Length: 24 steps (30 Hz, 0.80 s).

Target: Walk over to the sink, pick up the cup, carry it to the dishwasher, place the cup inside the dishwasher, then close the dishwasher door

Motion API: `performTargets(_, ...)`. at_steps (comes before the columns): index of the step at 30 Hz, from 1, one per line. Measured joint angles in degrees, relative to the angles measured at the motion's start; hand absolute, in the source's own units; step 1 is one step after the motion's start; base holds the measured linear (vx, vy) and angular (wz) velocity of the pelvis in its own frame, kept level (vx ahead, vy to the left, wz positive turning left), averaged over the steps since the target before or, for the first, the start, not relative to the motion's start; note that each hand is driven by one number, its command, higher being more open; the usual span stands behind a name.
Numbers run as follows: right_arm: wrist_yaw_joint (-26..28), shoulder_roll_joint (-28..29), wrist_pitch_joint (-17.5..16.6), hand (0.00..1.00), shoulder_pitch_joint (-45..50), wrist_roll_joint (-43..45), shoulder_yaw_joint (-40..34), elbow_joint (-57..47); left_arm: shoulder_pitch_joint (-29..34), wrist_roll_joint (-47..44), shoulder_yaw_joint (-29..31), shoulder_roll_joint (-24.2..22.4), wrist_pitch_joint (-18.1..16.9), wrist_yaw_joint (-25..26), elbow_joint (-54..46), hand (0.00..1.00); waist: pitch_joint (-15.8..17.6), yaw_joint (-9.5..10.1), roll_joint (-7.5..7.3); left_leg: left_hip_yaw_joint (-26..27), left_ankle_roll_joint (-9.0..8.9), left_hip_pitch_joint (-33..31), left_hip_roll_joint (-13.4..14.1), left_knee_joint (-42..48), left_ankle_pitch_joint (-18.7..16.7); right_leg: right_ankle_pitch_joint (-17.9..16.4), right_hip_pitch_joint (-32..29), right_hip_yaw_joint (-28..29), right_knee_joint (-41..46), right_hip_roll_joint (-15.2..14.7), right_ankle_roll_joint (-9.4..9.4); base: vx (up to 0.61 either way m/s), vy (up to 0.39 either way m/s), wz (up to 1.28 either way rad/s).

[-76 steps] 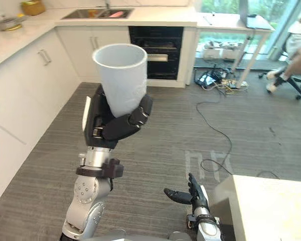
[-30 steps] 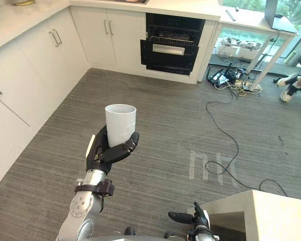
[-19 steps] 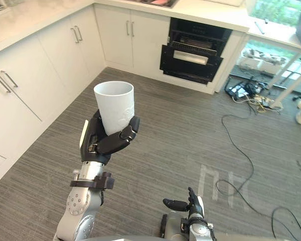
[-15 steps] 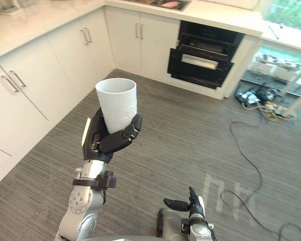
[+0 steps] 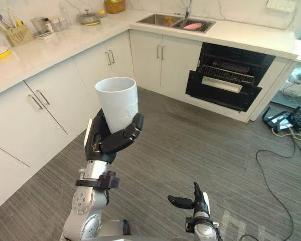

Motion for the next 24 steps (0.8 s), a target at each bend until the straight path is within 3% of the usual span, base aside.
performTargets(2,0.36,0.27,0.1,1.0,-1.08,-0.1,0.04,0.45,-0.23,-0.02,0.85,0.2,0.02,0.32,0.3,0.0,0.17,0.25,-0.63,2.5,2.99,-1.53,0.1,6.15,-3.53,1.8,1.79,4.52,-3.13,-1.15,2.77,0.49,0.346,-0.54)
performTargets(3,0.41,0.4,0.09,1.0,-1.06,-0.12,0.03,0.36,-0.01,-0.02,0.78,0.41,0.09,0.38,0.76,0.0,-0.02,0.5,-1.06,3.79,3.16,-0.55,0.06,6.73,-5.31,2.25,1.79,5.42,-2.01,-1.76,3.58,0.38,0.3,-0.48)
performTargets(5,0.28,0.41,0.08,1.0,-0.99,-0.18,-0.26,0.07,-0.02,0.0,-0.72,1.28,0.66,0.35,0.85,0.0,-0.09,0.02,-1.2,4.4,2.83,2.97,-0.74,5.16,-8.4,2.24,-0.55,6.44,6.95,-2.85,3.79,0.28,0.212,-0.2)
performTargets(6,0.28,0.72,0.2,1.0,-0.95,-0.46,-0.27,-0.52,-0.12,0.06,-2.0,2.64,0.71,0.24,0.48,0.0,0.19,-0.13,-2.32,5.07,3.09,6.01,-2.13,2.81,-9.01,3.16,-5.52,6.95,19.06,-4.38,4.1,0.35,0.21,-0.09)
performTargets(8,0.45,1.63,0.2,1.0,-0.59,-0.67,-0.18,-1.13,-0.1,0.1,-2.8,3.78,0.86,0.25,0.38,0.0,0.16,-0.84,-2.9,4.81,2.33,10.79,-3.43,-0.93,-10.63,3.48,-11.83,7.79,33.9,-5.47,3.54,0.38,0.152,0.02)
performTargets(9,0.45,2.89,0.2,1.0,-0.04,-0.67,-0.16,-1.81,-0.1,0.1,-3.16,3.94,1.04,0.26,0.19,0.0,0.16,-1.43,-2.79,4.43,2.23,14.77,-3.49,-3.01,-11.54,1.93,-16.0,7.18,40.69,-4.71,1.96,0.33,0.069,0.14)
performTargets(10,0.51,3.4,0.2,1.0,-0.03,-0.67,-0.07,-1.83,-0.12,0.1,-3.31,3.92,1.04,0.25,-0.09,0.0,0.12,-1.63,-2.66,4.29,2.1,15.97,-3.43,-3.83,-11.91,1.49,-17.6,6.35,41.3,-4.39,1.44,0.32,0.052,0.15)
performTargets(12,0.81,4.96,0.2,1.0,0.01,-0.68,-0.05,-2.58,-0.55,0.09,-3.86,3.84,0.82,0.21,-1.59,0.0,-0.05,-2.29,-2.8,3.29,1.87,18.77,-3.2,-5.22,-13.78,0.26,-23.21,3.03,38.43,-3.18,-0.42,0.39,-0.015,0.25)
performTargets(15,0.96,4.97,0.2,1.0,0.02,-0.69,-0.06,-2.84,-1.54,0.03,-4.79,3.6,0.56,0.14,-1.6,0.0,-0.06,-3.3,-2.56,1.48,-0.38,22.76,-2.46,-7.13,-15.49,0.83,-27.75,0.97,24.7,-0.25,-0.97,0.43,-0.083,0.43)
performTargets(17,0.96,4.91,0.2,1.0,0.12,-0.74,-0.01,-2.83,-1.54,0.07,-5.17,3.41,0.33,0.15,-1.34,0.0,-0.68,-3.95,-3.37,0.62,-1.75,24.92,-2.64,-8.33,-16.27,6.14,-28.35,0.55,14.67,1.02,-2.1,0.51,-0.143,0.56)
performTargets(18,0.94,4.1,0.24,1.0,0.53,-0.89,0.06,-2.67,-1.55,0.09,-5.62,2.83,0.22,0.09,-0.08,0.0,-1.25,-4.18,-3.15,-0.58,-2.49,27.17,-2.4,-9.26,-16.69,11.65,-27.84,0.75,14.5,1.21,-3.23,0.59,-0.137,0.46)
performTargets(19,0.86,2.55,0.54,1.0,0.66,-1.27,0.68,-2.94,-1.48,0.1,-5.67,1.76,0.76,0.05,1.44,0.0,-2.12,-4.06,-0.15,-1.1,-3.41,27.42,0.05,-8.66,-16.26,10.03,-26.71,-1.71,14.92,2.67,-5.51,0.59,-0.135,0.41)
performTargets(20,0.89,1.89,0.54,1.0,0.5,-1.69,1.01,-3.05,-1.54,0.11,-5.68,1.26,1.16,-0.02,1.74,0.0,-2.14,-4.19,0.55,-1.25,-4.09,27.51,0.82,-7.9,-15.55,9.41,-26.19,-2.46,15.33,3.07,-6.43,0.56,-0.139,0.23)
performTargets(21,0.97,1.58,0.58,1.0,0.15,-1.88,1.38,-3.14,-1.59,0.08,-5.29,0.32,1.42,0.0,2.3,0.0,-1.92,-4.18,0.69,-1.48,-5.45,26.65,1.99,-4.07,-13.04,8.43,-24.39,-3.32,14.92,3.74,-7.54,0.54,-0.192,0.2)
performTargets(22,0.95,1.7,0.58,1.0,0.43,-1.86,1.52,-4.02,-1.65,0.07,-5.06,-0.36,1.62,-0.01,3.19,0.0,-1.57,-4.1,0.78,-2.48,-5.83,23.85,3.68,5.22,-9.77,8.09,-20.41,-3.94,12.55,4.69,-7.86,0.53,-0.203,0.17)
performTargets(23,0.94,1.72,0.57,1.0,0.58,-1.86,1.53,-4.51,-1.65,0.08,-5.03,-0.43,1.68,-0.02,3.28,0.0,-1.35,-4.05,0.81,-2.84,-5.85,22.9,4.31,8.76,-8.43,7.97,-18.84,-3.96,11.49,5.01,-7.84,0.58,-0.201,0.18)
performTargets(24,0.76,1.87,0.18,1.0,2.46,-1.83,2.25,-7.32,-1.43,0.07,-5.07,-0.52,1.68,-0.32,3.11,0.0,-0.29,-3.33,0.69,-3.73,-6.38,16.94,7.29,25.87,-3.54,6.97,-11.48,-3.8,6.03,6.21,-7.46,0.45,-0.127,0.06)
